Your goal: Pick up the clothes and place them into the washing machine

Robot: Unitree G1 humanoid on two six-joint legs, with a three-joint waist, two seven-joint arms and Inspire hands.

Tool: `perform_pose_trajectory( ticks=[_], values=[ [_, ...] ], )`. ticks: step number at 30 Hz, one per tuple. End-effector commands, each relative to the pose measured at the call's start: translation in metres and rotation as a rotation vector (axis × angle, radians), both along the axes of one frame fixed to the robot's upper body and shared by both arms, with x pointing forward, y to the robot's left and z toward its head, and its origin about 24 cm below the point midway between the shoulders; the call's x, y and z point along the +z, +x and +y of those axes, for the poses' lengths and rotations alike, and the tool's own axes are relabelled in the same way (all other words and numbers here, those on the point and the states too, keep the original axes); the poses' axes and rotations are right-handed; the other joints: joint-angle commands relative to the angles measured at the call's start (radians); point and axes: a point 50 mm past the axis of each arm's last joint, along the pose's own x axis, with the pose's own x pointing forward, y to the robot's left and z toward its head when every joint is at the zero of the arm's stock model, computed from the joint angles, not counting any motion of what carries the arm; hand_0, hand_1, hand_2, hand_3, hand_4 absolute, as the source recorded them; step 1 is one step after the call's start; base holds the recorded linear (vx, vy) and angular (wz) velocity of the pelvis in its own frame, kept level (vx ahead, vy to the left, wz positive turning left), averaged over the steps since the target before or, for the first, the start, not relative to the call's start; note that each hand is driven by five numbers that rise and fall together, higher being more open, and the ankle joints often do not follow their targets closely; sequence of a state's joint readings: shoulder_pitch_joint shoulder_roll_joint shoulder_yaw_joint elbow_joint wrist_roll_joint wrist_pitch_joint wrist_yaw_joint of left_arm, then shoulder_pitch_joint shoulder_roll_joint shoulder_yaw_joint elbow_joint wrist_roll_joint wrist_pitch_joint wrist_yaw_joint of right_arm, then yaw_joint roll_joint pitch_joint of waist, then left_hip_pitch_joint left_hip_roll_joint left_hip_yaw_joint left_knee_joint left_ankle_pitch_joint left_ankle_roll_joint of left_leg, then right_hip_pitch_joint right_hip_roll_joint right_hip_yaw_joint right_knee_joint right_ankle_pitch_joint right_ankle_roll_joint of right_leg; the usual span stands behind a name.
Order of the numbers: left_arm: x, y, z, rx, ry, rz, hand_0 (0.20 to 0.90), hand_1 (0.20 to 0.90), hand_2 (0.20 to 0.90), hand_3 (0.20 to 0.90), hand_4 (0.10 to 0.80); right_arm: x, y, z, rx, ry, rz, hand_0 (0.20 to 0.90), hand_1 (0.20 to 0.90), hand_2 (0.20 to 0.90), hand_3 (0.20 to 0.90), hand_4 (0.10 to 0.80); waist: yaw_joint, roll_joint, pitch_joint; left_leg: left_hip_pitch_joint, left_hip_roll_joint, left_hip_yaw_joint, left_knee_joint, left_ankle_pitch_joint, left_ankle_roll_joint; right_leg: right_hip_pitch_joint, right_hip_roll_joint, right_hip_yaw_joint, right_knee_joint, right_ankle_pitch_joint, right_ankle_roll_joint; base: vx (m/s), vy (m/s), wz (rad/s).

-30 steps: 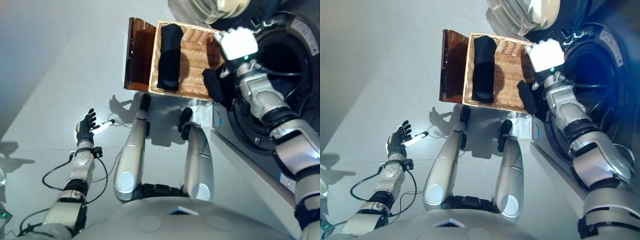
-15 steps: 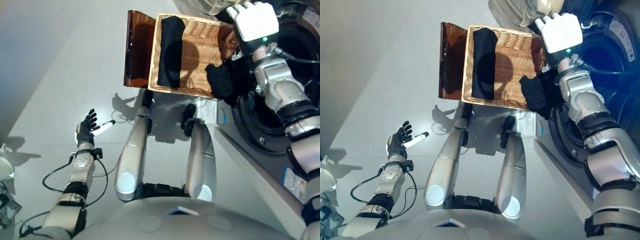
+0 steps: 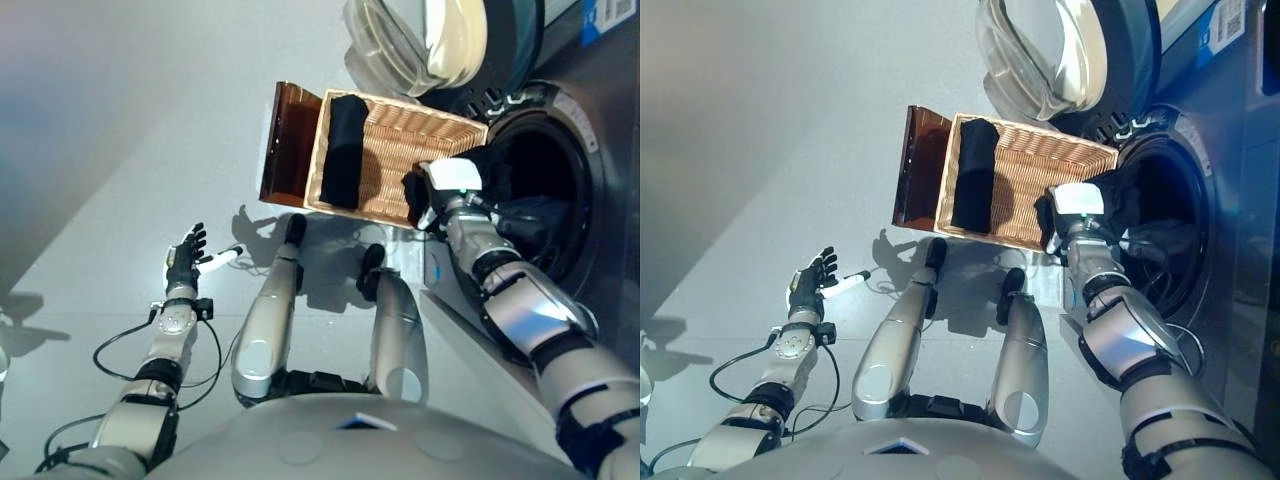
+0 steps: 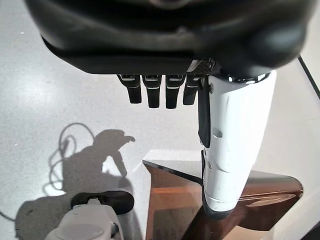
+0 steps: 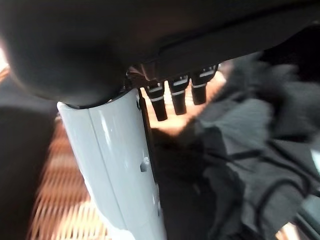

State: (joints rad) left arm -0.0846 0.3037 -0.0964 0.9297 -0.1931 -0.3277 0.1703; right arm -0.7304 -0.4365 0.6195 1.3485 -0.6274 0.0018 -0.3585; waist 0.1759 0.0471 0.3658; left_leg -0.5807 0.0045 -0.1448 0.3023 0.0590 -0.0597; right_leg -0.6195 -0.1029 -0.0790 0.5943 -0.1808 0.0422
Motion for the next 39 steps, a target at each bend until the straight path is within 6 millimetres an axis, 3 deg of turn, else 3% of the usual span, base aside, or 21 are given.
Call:
perform_pose_trajectory(
  ticks=[1, 7, 19, 30, 31, 39],
  values=[
    [-0.005, -0.014, 0.011, -0.011, 0.053, 0.036, 0.9, 0.9, 0.9, 0.9, 0.8, 0.013, -0.004, -0.027, -0.077, 0.011, -0.103, 0.9, 0.9, 0.9, 0.9, 0.8, 0.006, -0.002, -0.083, 0.002, -0.025, 0.002, -0.01, -0.024, -0.005, 0.08, 0.045, -0.024, -0.203, 0.112, -0.035, 0.085, -0.006, 0.02],
    [-0.005, -0.011, 0.008, -0.051, 0.065, 0.053, 0.9, 0.9, 0.9, 0.9, 0.8, 0.0, -0.019, -0.042, -0.138, -0.029, -0.038, 0.9, 0.9, 0.9, 0.9, 0.8, 0.031, 0.003, -0.098, 0.047, -0.035, -0.007, -0.041, -0.02, -0.004, 0.141, 0.033, -0.038, -0.256, 0.124, -0.027, 0.04, 0.003, 0.09],
    [-0.005, -0.01, 0.008, -0.038, 0.07, 0.048, 0.9, 0.9, 0.9, 0.9, 0.8, 0.011, -0.024, -0.066, -0.203, -0.079, -0.041, 0.9, 0.9, 0.9, 0.9, 0.8, 0.043, 0.021, -0.096, 0.002, -0.036, -0.013, -0.031, -0.011, -0.005, 0.077, 0.031, -0.038, -0.223, 0.112, -0.037, -0.003, 0.006, 0.05],
    [0.001, -0.003, 0.009, -0.002, 0.063, 0.004, 0.9, 0.9, 0.9, 0.9, 0.8, 0.028, -0.018, -0.077, -0.232, -0.096, -0.096, 0.9, 0.9, 0.9, 0.9, 0.8, 0.04, 0.044, -0.054, -0.065, -0.042, -0.011, 0.013, -0.013, -0.005, 0.006, 0.028, -0.034, -0.166, 0.095, -0.049, -0.002, 0.0, 0.02],
    [0.004, -0.001, 0.01, 0.007, 0.062, -0.011, 0.9, 0.9, 0.9, 0.9, 0.8, 0.039, -0.012, -0.079, -0.228, -0.101, -0.128, 0.9, 0.9, 0.9, 0.9, 0.8, 0.039, 0.049, -0.043, -0.072, -0.041, -0.009, 0.016, -0.013, -0.005, -0.005, 0.027, -0.031, -0.158, 0.092, -0.05, 0.0, 0.0, 0.0],
    [0.01, 0.004, 0.012, 0.028, 0.069, -0.051, 0.9, 0.9, 0.9, 0.9, 0.8, 0.053, 0.005, -0.063, -0.172, -0.091, -0.201, 0.9, 0.9, 0.9, 0.9, 0.8, 0.03, 0.064, -0.005, -0.115, -0.051, -0.006, 0.049, -0.018, -0.004, -0.048, 0.024, -0.028, -0.122, 0.086, -0.052, -0.004, 0.004, 0.02]
  ],
)
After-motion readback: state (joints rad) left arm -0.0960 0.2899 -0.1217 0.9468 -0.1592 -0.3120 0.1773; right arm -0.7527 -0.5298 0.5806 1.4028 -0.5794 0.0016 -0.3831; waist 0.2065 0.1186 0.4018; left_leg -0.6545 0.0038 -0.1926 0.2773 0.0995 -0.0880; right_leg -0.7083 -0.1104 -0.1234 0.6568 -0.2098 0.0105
